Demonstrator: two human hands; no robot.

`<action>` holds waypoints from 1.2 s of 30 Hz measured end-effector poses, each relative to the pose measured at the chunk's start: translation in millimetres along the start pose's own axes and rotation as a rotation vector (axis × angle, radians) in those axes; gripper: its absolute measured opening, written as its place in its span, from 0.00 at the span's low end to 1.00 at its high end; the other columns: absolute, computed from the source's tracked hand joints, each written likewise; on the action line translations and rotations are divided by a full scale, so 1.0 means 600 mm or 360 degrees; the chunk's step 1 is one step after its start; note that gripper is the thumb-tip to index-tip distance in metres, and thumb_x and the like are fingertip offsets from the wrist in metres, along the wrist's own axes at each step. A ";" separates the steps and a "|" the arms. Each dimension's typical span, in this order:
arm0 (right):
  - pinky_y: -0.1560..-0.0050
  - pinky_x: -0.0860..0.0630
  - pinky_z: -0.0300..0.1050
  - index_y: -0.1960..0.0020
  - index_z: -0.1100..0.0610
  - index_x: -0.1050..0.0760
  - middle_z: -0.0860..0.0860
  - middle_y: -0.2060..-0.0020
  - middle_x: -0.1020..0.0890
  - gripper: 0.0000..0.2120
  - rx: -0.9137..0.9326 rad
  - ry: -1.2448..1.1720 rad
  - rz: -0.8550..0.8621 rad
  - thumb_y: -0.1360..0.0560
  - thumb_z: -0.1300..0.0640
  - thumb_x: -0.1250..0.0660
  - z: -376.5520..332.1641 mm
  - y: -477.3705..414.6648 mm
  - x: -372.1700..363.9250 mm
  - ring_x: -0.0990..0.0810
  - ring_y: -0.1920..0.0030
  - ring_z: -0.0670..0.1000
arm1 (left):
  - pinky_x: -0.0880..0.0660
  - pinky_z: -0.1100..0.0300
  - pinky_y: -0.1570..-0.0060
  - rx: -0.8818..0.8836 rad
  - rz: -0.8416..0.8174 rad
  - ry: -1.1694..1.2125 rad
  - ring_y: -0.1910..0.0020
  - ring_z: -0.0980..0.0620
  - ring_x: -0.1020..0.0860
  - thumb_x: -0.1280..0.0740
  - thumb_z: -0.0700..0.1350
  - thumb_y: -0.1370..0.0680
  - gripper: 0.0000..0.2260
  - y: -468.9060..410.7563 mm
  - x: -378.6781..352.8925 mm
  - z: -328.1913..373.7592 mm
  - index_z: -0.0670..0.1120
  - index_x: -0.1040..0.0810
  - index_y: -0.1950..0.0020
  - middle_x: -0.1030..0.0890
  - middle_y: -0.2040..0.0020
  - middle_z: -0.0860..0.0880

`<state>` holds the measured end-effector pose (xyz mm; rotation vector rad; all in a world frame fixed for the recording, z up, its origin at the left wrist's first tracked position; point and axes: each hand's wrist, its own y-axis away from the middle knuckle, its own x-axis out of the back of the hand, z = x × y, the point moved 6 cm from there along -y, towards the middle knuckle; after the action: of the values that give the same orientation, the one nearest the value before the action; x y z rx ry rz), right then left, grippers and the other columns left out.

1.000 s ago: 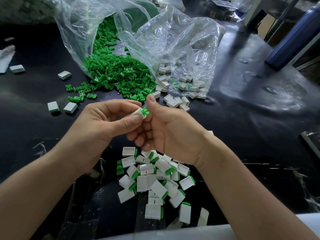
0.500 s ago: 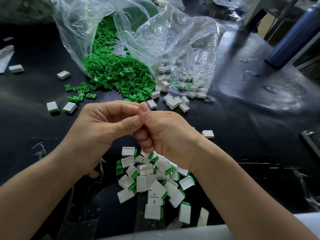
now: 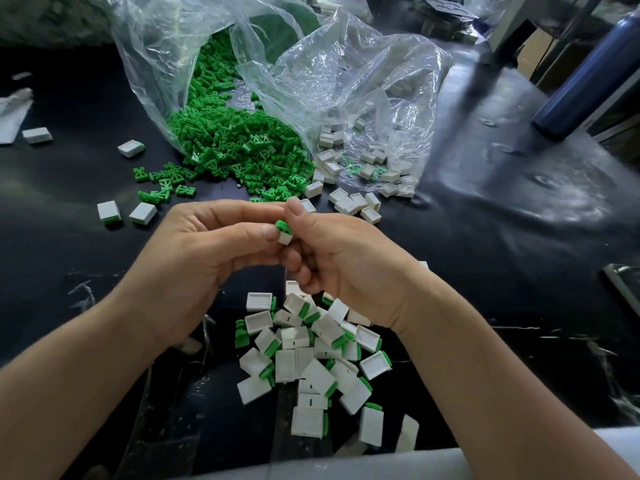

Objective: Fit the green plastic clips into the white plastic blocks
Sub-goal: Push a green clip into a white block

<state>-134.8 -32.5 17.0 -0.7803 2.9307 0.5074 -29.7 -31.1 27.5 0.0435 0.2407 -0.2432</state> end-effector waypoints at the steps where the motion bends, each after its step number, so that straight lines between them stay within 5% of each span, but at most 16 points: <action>1: 0.70 0.38 0.36 0.60 0.56 0.29 0.47 0.73 0.30 0.15 0.0008 0.0018 0.0004 0.22 0.47 0.45 0.000 0.000 0.000 0.34 0.72 0.44 | 0.22 0.63 0.64 0.0000 0.0007 0.0002 0.68 0.49 0.18 0.34 0.38 0.36 0.11 0.000 0.001 0.000 0.40 0.17 0.56 0.17 0.66 0.41; 8: 0.72 0.35 0.35 0.67 0.55 0.30 0.47 0.73 0.26 0.20 0.0048 0.0348 0.0034 0.20 0.48 0.48 -0.002 0.005 -0.002 0.31 0.74 0.44 | 0.22 0.60 0.67 -0.0050 -0.0084 -0.0078 0.71 0.45 0.20 0.31 0.37 0.38 0.11 0.002 -0.009 0.005 0.39 0.17 0.56 0.19 0.69 0.40; 15: 0.72 0.35 0.29 0.63 0.55 0.29 0.47 0.70 0.30 0.17 0.0102 0.0491 0.0114 0.19 0.51 0.48 -0.006 0.009 -0.001 0.33 0.74 0.39 | 0.21 0.61 0.66 0.0011 -0.0059 -0.0022 0.69 0.44 0.18 0.28 0.41 0.41 0.12 -0.001 -0.007 -0.004 0.42 0.15 0.59 0.17 0.65 0.38; 19: 0.65 0.38 0.34 0.41 0.59 0.25 0.41 0.69 0.32 0.20 0.0123 0.0660 0.0210 0.20 0.48 0.49 0.001 0.003 0.001 0.33 0.69 0.39 | 0.21 0.62 0.62 0.0035 0.0027 -0.0015 0.61 0.46 0.16 0.30 0.37 0.38 0.08 -0.003 0.004 -0.011 0.43 0.15 0.61 0.15 0.58 0.42; 21: 0.63 0.39 0.35 0.37 0.59 0.27 0.39 0.68 0.34 0.20 0.0160 0.0727 0.0245 0.19 0.49 0.49 -0.001 0.003 -0.003 0.34 0.67 0.38 | 0.20 0.62 0.61 0.0049 0.0053 -0.0016 0.59 0.48 0.16 0.28 0.36 0.40 0.09 -0.004 0.006 -0.013 0.43 0.15 0.62 0.15 0.56 0.44; 23: 0.61 0.36 0.36 0.37 0.59 0.27 0.41 0.66 0.30 0.20 0.0179 0.0811 0.0287 0.19 0.49 0.49 -0.005 0.003 -0.008 0.32 0.64 0.38 | 0.20 0.62 0.61 0.0053 0.0077 0.0011 0.58 0.49 0.16 0.29 0.38 0.42 0.10 -0.003 0.007 -0.013 0.42 0.15 0.62 0.15 0.56 0.45; 27: 0.39 0.31 0.53 0.38 0.57 0.27 0.53 0.43 0.23 0.19 0.0184 0.0887 0.0377 0.19 0.48 0.50 -0.005 0.006 -0.009 0.27 0.42 0.51 | 0.21 0.64 0.62 0.0055 0.0073 0.0080 0.58 0.50 0.16 0.33 0.39 0.40 0.09 -0.003 0.005 -0.011 0.41 0.16 0.63 0.15 0.55 0.46; 36: 0.41 0.31 0.55 0.40 0.58 0.28 0.55 0.46 0.23 0.18 0.0244 0.0920 0.0429 0.19 0.49 0.50 -0.006 0.006 -0.014 0.27 0.44 0.54 | 0.22 0.64 0.61 0.0004 0.0036 0.0050 0.57 0.52 0.16 0.31 0.40 0.40 0.09 -0.004 0.007 -0.012 0.45 0.15 0.63 0.15 0.56 0.49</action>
<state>-129.4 -26.9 22.9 -0.5921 3.5804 0.0632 -27.8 -34.0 19.3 0.0528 0.2713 -0.2207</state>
